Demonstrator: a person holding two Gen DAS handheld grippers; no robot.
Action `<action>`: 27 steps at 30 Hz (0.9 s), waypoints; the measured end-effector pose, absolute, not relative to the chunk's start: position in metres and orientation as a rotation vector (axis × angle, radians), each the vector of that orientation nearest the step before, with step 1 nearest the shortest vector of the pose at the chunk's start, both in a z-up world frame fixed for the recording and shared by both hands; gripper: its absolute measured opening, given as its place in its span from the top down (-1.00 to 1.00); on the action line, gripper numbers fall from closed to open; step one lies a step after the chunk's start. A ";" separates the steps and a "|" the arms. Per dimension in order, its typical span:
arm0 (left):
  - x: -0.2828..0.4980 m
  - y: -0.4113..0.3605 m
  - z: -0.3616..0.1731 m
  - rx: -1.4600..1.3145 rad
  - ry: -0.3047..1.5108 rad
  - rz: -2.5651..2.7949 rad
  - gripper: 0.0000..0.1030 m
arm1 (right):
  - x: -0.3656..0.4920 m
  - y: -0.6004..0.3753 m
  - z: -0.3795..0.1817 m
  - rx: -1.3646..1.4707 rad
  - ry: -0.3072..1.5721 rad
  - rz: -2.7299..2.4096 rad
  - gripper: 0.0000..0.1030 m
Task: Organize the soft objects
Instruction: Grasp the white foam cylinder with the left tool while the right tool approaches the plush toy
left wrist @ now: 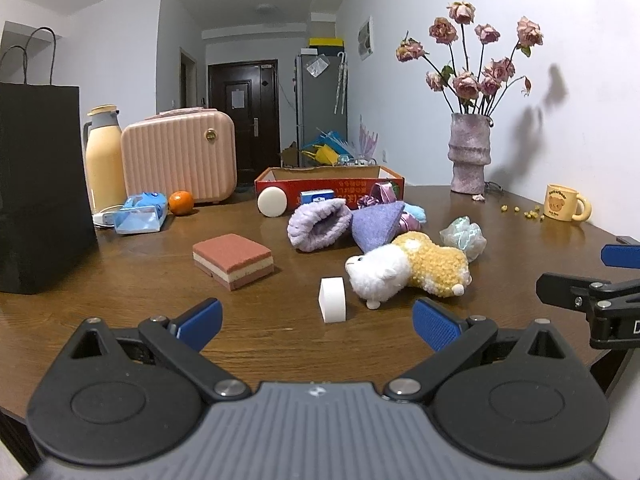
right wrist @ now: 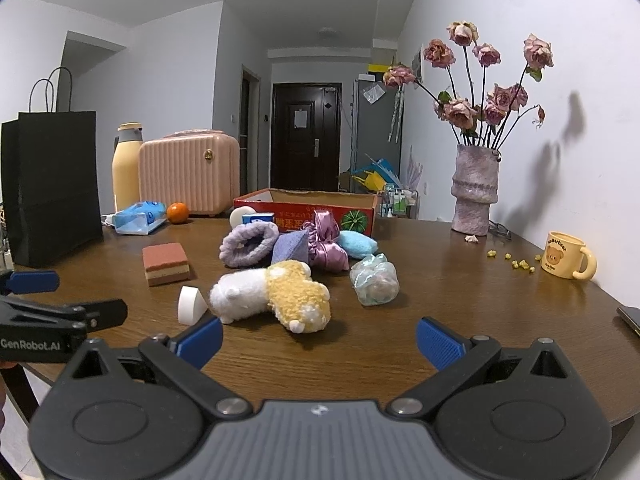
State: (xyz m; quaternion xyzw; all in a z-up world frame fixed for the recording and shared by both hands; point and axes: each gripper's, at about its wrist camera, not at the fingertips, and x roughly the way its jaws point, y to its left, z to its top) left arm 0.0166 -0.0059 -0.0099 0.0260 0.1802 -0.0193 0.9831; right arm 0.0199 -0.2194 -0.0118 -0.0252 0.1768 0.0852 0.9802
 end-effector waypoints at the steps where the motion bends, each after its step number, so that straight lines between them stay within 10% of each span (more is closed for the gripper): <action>1: 0.019 -0.007 -0.011 0.054 0.367 -0.042 -1.00 | 0.021 -0.220 -0.012 -0.051 0.359 0.170 -1.00; 27: 0.076 -0.018 -0.017 0.061 0.426 -0.079 -1.00 | 0.079 -0.238 -0.025 -0.020 0.423 0.136 -1.00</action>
